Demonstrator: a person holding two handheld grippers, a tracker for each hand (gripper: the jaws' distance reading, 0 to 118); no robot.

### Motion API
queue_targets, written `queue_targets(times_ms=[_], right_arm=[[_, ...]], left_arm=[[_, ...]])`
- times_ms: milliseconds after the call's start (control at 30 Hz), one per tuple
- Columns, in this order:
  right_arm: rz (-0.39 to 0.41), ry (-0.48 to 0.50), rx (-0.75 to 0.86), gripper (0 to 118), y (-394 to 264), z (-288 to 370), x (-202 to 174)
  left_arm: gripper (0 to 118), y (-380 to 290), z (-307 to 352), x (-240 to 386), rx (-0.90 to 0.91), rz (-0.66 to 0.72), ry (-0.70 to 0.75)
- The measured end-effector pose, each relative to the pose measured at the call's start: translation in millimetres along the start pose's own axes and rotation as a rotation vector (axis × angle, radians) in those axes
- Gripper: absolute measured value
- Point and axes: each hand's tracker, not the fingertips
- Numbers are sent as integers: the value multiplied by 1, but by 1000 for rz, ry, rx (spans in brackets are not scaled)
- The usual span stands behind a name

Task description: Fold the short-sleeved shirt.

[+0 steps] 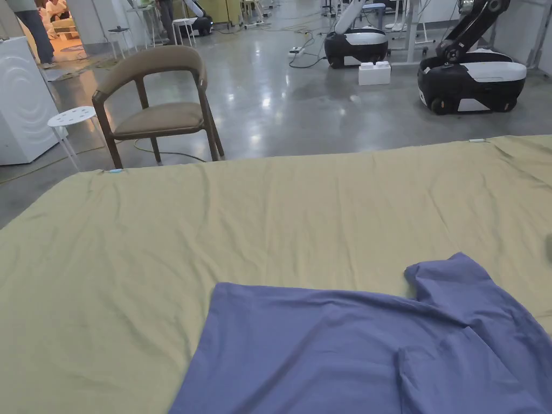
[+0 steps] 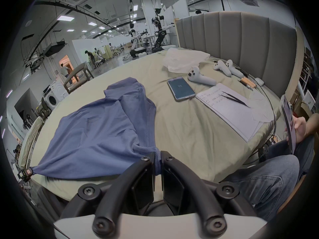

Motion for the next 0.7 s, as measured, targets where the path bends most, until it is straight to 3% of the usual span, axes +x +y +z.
queue_targets(times_ms=[267, 300, 367, 400, 433, 700], right_arm=[[47, -2, -48, 6, -9, -15, 5], [62, 4, -56, 14, -10, -17, 5], [102, -37, -41, 62, -15, -17, 3], [120, -50, -44, 72, -16, -15, 2], [119, -40, -38, 72, -15, -12, 1], [172, 57, 174, 73, 7, 45, -42]], left_arm=[[2, -3, -14, -1, -58, -75, 21], [13, -5, -17, -1, -66, -81, 27], [59, -6, -20, -1, -71, -117, 82], [75, -4, -20, 0, -69, -138, 116], [82, -4, -15, 5, -44, -168, 142], [82, 15, 51, 79, 301, -404, 157]])
